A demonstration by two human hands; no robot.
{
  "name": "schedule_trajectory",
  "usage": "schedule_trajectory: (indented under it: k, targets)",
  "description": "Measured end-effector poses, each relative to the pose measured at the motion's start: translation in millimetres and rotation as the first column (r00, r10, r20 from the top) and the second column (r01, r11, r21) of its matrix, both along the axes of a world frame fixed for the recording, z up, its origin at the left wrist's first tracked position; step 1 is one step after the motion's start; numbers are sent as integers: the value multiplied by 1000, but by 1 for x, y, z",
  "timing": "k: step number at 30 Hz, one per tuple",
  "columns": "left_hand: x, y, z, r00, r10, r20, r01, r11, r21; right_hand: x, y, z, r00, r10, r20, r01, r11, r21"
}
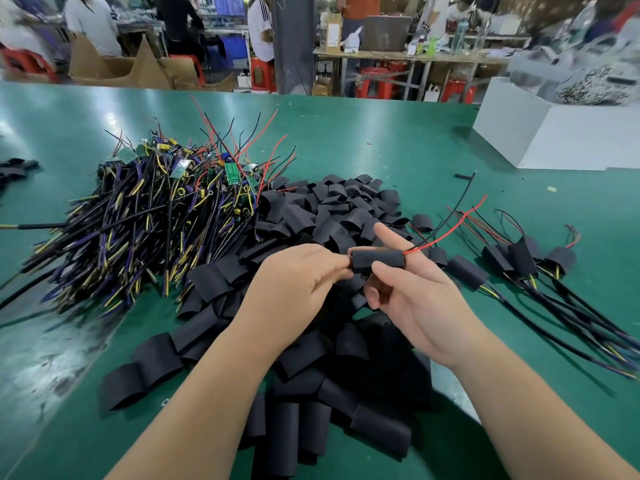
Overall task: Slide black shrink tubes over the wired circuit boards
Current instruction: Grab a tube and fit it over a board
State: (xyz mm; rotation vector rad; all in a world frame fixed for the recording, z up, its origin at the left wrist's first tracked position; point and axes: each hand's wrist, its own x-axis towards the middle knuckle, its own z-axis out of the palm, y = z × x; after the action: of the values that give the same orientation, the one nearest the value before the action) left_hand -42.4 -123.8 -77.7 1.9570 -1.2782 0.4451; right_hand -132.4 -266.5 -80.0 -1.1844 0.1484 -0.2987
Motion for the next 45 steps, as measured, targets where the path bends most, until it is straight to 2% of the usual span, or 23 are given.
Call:
schedule_trajectory:
  k: [4, 7, 11, 15, 17, 20, 23, 24, 25, 26, 27, 29, 31, 32, 34, 36, 39, 42, 45]
  targets:
    - [0, -5, -3, 983, 57, 176, -70, 995, 71, 1, 2, -5, 997, -8, -74, 3, 997, -76]
    - [-2, -9, -8, 976, 66, 209, -80, 995, 58, 1, 0, -4, 998, -9, -60, 7, 1000, -28]
    - [-5, -12, -9, 998, 21, 62, -16, 997, -80, 2, -1, 2, 999, -38, 30, 33, 988, 148]
    - [-2, -7, -4, 995, 4, -105, -26, 978, -206, 4, -14, 13, 979, -203, -17, 195, 908, 370]
    - [4, -1, 0, 987, 87, -136, -121, 955, -271, -2, -31, 26, 964, -266, 3, 238, 868, 436]
    - [23, 13, 3, 925, 341, -168, -377, 875, -302, -19, -62, 46, 893, -441, 91, 346, 801, 489]
    - [40, 26, -3, 748, 625, -224, -654, 751, -92, -32, -85, 53, 812, -573, 114, 464, 750, 471]
    - [44, 29, -5, 670, 703, -238, -723, 690, 3, -33, -89, 50, 772, -624, 118, 538, 741, 401]
    - [46, 31, -7, 602, 760, -243, -766, 636, 93, -35, -94, 46, 720, -684, 115, 645, 722, 251]
    - [47, 33, -8, 557, 795, -242, -784, 599, 164, -37, -98, 42, 658, -743, 121, 747, 664, 18]
    - [48, 34, -10, 532, 813, -237, -788, 578, 213, -37, -102, 36, 601, -786, 143, 791, 559, -249]
    - [51, 36, -12, 515, 829, -220, -782, 559, 276, -36, -107, 24, 568, -800, 195, 669, 310, -676]
    - [52, 37, -14, 511, 837, -194, -774, 547, 319, -33, -113, 11, 601, -783, 164, 426, 140, -894]
    - [53, 37, -16, 512, 840, -178, -770, 541, 340, -30, -116, 3, 631, -769, 105, 301, 118, -946]
    - [54, 38, -18, 519, 841, -150, -758, 534, 374, -23, -115, -11, 668, -740, -73, 68, 158, -985]
    - [56, 41, -20, 523, 838, -154, -749, 538, 387, -18, -112, -16, 645, -745, -171, -69, 167, -984]
    - [60, 44, -24, 535, 819, -208, -724, 572, 386, -16, -115, -20, 643, -752, -147, -63, 140, -988]
    - [65, 46, -25, 564, 791, -236, -724, 612, 319, -16, -117, -24, 693, -714, -98, 22, 157, -987]
    - [69, 50, -23, 559, 795, -236, -766, 604, 220, -15, -119, -25, 638, -770, -28, 154, 163, -975]
